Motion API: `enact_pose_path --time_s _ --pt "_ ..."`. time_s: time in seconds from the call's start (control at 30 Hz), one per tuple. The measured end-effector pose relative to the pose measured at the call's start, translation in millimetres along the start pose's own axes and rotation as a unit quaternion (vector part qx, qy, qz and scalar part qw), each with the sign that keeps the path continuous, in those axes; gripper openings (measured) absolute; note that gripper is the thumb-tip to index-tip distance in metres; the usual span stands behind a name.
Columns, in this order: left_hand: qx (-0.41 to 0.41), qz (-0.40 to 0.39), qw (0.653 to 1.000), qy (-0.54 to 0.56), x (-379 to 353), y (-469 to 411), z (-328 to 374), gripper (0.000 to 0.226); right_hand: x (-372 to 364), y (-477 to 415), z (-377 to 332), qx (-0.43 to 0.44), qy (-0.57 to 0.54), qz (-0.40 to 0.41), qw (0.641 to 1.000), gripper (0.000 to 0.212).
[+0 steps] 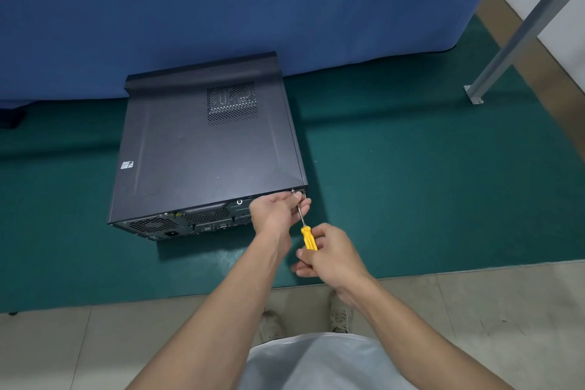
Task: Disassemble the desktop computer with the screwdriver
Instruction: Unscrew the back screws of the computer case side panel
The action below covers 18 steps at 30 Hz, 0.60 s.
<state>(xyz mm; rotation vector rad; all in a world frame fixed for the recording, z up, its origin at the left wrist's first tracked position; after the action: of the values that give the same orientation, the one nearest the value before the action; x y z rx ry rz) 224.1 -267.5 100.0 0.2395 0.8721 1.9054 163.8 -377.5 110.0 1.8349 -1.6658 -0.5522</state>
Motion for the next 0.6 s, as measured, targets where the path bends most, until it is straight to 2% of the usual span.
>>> enact_pose_path --time_s 0.07,0.1,0.2,0.43,0.53,0.6 --pt "-0.006 0.009 1.000 -0.014 0.5 -1.2 1.2 0.010 -1.5 -0.9 0.5 0.008 0.004 0.008 1.000 0.010" --pt "-0.004 0.007 1.000 -0.011 -0.1 -1.4 0.8 0.011 -4.6 -1.3 1.1 0.002 -0.032 -0.011 0.999 0.004" --pt "0.005 -0.005 1.000 0.010 -0.4 -1.3 -1.3 0.013 -12.3 0.1 1.5 -0.035 -0.145 -0.073 0.986 0.013" --pt "0.012 -0.012 0.999 0.041 0.7 -3.2 -1.7 0.012 7.5 -2.2 -4.2 0.004 -0.026 0.040 0.999 0.012" --pt "0.009 -0.009 0.999 0.033 1.5 -5.7 -3.9 0.011 11.7 -5.6 -4.8 0.015 0.031 0.036 0.999 0.011" --pt "-0.001 -0.018 1.000 0.009 1.5 -6.4 -4.5 0.010 16.0 -7.8 -1.7 0.007 0.057 0.002 0.998 0.008"
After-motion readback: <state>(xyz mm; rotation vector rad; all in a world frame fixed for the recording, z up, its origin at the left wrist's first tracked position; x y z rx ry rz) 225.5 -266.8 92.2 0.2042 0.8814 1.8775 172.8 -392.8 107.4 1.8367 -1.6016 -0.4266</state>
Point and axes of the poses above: each hand's wrist, its own y-axis away from the middle knuckle, its own x-axis out of the back of the hand, z = x × y, the point moved 9 cm from there along -y, towards the middle knuckle, and after that the axes turned 3 degrees about y, right-handed, at the moved point
